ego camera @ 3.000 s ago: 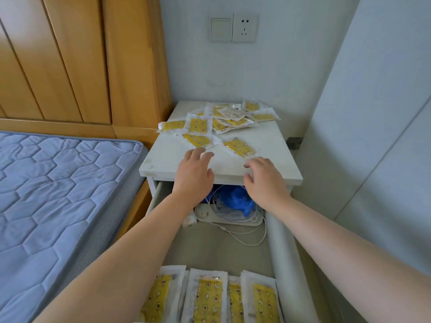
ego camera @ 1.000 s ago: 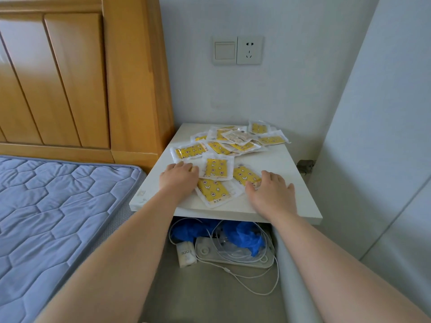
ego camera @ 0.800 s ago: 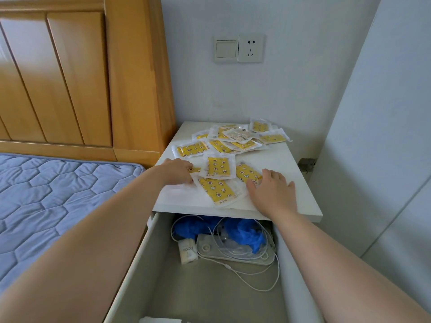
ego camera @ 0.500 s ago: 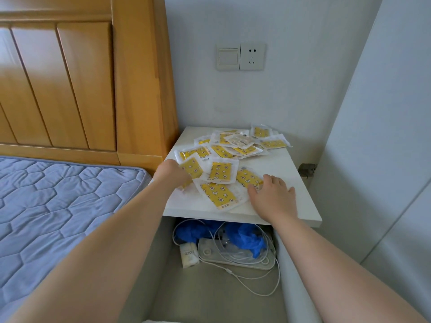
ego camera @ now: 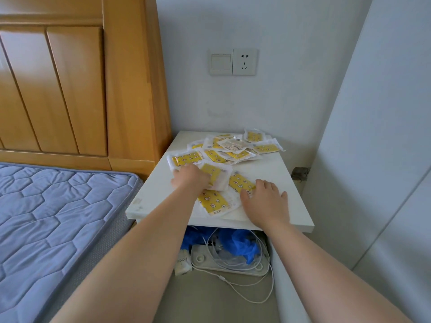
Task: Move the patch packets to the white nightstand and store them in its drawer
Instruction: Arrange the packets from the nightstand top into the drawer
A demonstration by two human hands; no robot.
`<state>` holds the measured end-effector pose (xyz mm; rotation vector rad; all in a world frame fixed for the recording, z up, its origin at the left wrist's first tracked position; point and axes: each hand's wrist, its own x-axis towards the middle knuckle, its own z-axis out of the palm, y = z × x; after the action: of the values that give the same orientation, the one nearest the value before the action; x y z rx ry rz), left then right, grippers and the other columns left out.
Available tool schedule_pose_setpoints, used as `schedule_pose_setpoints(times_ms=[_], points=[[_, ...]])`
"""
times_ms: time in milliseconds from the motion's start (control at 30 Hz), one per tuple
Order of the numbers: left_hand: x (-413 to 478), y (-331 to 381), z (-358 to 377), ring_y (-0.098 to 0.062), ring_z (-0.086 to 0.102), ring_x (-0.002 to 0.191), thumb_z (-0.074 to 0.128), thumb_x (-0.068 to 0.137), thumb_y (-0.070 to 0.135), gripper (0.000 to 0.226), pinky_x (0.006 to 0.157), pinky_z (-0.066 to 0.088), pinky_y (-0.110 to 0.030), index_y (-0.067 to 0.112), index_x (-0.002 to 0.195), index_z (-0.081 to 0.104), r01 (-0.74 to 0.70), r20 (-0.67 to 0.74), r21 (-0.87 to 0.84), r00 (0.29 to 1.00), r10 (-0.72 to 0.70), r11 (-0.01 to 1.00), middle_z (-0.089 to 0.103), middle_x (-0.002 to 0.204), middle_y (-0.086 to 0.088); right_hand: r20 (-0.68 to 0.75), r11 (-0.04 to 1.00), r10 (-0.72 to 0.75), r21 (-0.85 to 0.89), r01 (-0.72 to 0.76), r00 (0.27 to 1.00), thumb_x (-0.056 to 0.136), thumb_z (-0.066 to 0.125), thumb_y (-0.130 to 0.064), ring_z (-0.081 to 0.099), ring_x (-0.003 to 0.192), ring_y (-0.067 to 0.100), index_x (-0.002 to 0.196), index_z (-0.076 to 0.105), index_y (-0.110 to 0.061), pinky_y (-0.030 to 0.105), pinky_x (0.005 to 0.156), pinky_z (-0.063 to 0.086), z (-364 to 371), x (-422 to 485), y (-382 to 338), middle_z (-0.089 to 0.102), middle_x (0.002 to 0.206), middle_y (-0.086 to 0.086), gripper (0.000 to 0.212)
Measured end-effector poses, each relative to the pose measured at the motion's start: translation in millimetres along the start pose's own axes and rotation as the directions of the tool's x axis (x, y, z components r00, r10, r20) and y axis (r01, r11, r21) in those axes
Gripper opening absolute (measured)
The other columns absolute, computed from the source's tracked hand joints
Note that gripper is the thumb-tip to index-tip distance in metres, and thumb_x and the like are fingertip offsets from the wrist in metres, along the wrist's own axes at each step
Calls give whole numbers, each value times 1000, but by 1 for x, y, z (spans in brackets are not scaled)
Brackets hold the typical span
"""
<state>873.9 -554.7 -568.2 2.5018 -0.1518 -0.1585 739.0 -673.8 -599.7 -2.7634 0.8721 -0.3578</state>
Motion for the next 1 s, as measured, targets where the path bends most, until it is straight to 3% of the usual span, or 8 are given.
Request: schedule_pose_setpoints(times_ms=[100, 200, 267, 433, 700, 833, 900, 1000], points=[[4, 6, 4, -27, 45, 124, 57, 86, 45, 59, 94, 46, -38, 12, 133, 43, -76, 25, 160, 997, 73, 984, 49, 131, -9, -7, 1000, -11, -8, 11, 1000, 95, 26, -50, 38, 129, 23, 129, 45, -16, 49, 108, 26, 2, 1, 1, 48, 135, 2, 51], [5, 14, -5, -20, 56, 90, 61, 85, 40, 41, 62, 46, -25, 9, 109, 53, -133, 133, 136, 984, 115, 982, 58, 92, -6, 2, 999, -20, -39, 20, 1000, 96, 24, -51, 33, 134, 24, 134, 42, -17, 50, 110, 23, 4, 3, 2, 44, 139, 3, 54], [2, 21, -12, -18, 52, 80, 63, 86, 39, 36, 59, 41, -23, 7, 100, 53, -164, 184, 159, 974, 134, 974, 50, 78, -2, 3, 997, -26, -70, 26, 1000, 95, 24, -53, 33, 134, 24, 133, 43, -18, 51, 110, 24, 6, 4, 2, 44, 139, 4, 55], [-2, 26, -14, -23, 54, 114, 62, 89, 42, 57, 92, 45, -28, 2, 128, 49, -150, 210, 189, 972, 110, 970, 52, 113, -8, -4, 997, -26, -78, 25, 1000, 95, 24, -51, 33, 134, 24, 132, 44, -17, 51, 110, 25, 9, 5, 4, 45, 138, 4, 54], [2, 19, -11, -31, 50, 120, 77, 80, 23, 74, 94, 45, -36, 4, 140, 38, 0, 260, -200, 964, 53, 980, 49, 134, -12, 9, 999, -15, -33, 15, 1000, 97, 28, -42, 33, 133, 23, 132, 43, -14, 50, 112, 22, 7, 5, 4, 43, 139, 3, 48], [9, 2, -18, -25, 62, 102, 76, 78, 11, 54, 85, 53, -36, 9, 127, 53, -3, 66, -588, 996, 52, 809, 64, 116, -7, -24, 1000, 15, 2, -15, 1000, 95, 32, -35, 39, 126, 24, 124, 48, -12, 47, 108, 27, 6, 4, 4, 48, 131, 4, 41], [8, -12, -25, -21, 64, 98, 72, 81, 5, 37, 79, 54, -33, 12, 114, 57, -25, -9, -773, 1000, 28, 634, 66, 109, -4, -51, 1000, 25, 18, -25, 998, 93, 34, -30, 41, 122, 25, 123, 47, -12, 45, 105, 30, 5, 4, 4, 48, 128, 5, 37], [0, -34, -28, -18, 66, 93, 65, 88, 4, 30, 73, 55, -32, 15, 115, 58, 36, 33, -927, 999, -13, 373, 67, 106, -2, -46, 1000, 20, 22, -19, 999, 90, 35, -27, 41, 119, 26, 124, 45, -14, 44, 102, 32, 4, 4, 3, 45, 127, 6, 38]])
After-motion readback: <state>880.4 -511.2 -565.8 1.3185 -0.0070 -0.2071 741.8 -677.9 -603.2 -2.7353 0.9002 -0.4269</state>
